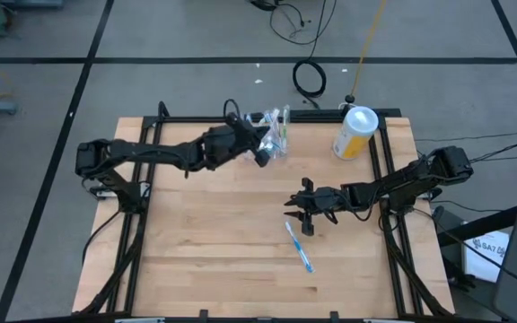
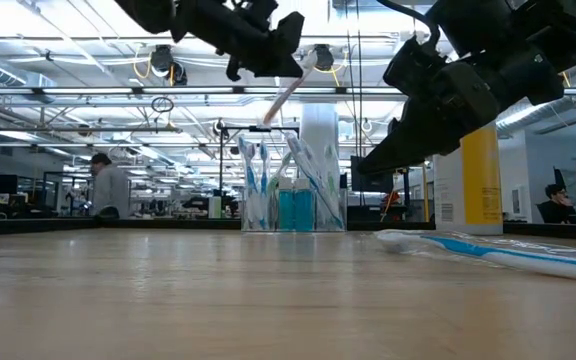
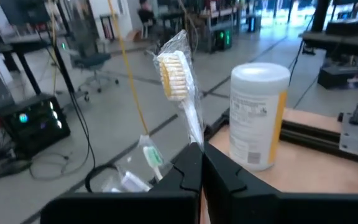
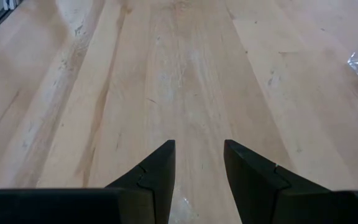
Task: Pick & Place toothbrushing station
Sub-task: Put the orange toothbrush into the transparent organizer
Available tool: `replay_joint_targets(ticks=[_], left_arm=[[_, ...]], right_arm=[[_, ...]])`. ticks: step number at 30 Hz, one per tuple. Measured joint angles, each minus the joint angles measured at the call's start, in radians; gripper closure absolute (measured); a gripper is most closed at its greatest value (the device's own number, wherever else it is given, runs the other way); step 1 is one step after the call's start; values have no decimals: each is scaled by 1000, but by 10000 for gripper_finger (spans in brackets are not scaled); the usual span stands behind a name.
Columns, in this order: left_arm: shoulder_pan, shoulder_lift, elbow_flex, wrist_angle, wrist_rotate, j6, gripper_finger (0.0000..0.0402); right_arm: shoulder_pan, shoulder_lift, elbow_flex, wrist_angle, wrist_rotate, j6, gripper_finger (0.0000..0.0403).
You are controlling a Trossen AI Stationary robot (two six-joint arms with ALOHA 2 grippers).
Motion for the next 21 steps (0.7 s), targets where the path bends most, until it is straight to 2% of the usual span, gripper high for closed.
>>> replay_joint_targets(ticks=[6, 11, 14, 17, 21], left_arm=[[41, -20, -156, 321, 32, 81, 399], [109, -27, -317, 614, 146, 80, 397], [162, -18, -390, 737, 236, 61, 399], [200, -16, -434, 773, 330, 73, 396], [228, -15, -462, 772, 339, 76, 399]], right_arm=[[0, 0, 0, 0, -2, 23, 275], [-6, 0, 0, 1, -37, -24, 275], [-12, 0, 0, 8, -67, -51, 275], [-20, 0, 0, 19, -80, -58, 275], [-35, 0, 0, 36, -79, -59, 275]])
